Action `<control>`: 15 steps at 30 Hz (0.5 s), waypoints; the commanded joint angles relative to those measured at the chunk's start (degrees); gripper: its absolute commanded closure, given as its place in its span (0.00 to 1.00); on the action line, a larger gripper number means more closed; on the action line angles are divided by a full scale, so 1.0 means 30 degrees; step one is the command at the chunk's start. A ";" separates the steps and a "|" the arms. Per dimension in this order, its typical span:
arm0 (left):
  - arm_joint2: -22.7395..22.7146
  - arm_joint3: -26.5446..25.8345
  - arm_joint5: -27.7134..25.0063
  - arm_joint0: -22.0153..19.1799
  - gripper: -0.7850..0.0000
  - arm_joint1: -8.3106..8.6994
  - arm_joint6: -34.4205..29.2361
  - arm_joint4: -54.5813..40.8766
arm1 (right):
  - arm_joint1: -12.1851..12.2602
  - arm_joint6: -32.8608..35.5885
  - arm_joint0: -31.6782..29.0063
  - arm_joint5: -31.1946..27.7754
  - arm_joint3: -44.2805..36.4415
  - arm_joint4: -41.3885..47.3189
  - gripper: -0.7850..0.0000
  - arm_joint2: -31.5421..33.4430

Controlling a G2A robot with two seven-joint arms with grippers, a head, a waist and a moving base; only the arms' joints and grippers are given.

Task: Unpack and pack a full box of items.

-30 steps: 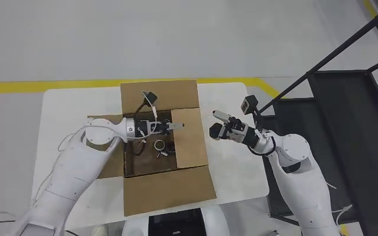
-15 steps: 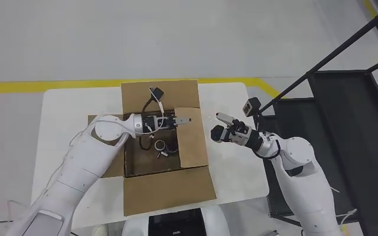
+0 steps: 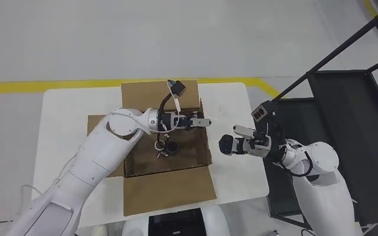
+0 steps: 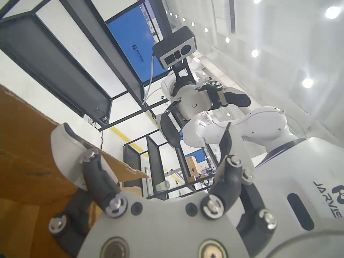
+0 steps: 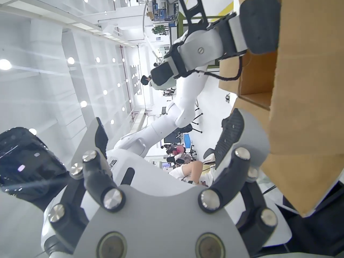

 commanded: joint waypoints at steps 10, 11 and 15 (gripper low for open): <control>0.3079 0.4182 -0.1680 -0.1617 0.00 -0.2403 0.0371 -0.1880 | 0.0276 0.1157 -0.0500 0.0725 0.0362 -0.0899 0.00 -0.1211; 0.3179 0.4604 -0.1640 -0.1723 0.00 -0.2549 0.0142 -0.2109 | 0.0311 0.1187 -0.0362 0.0790 0.0536 -0.1131 0.00 -0.1311; 0.3389 0.6169 -0.1464 -0.2039 0.00 -0.3022 -0.0839 -0.2889 | 0.0433 0.1311 0.0315 0.1216 0.1394 -0.1871 0.00 -0.1901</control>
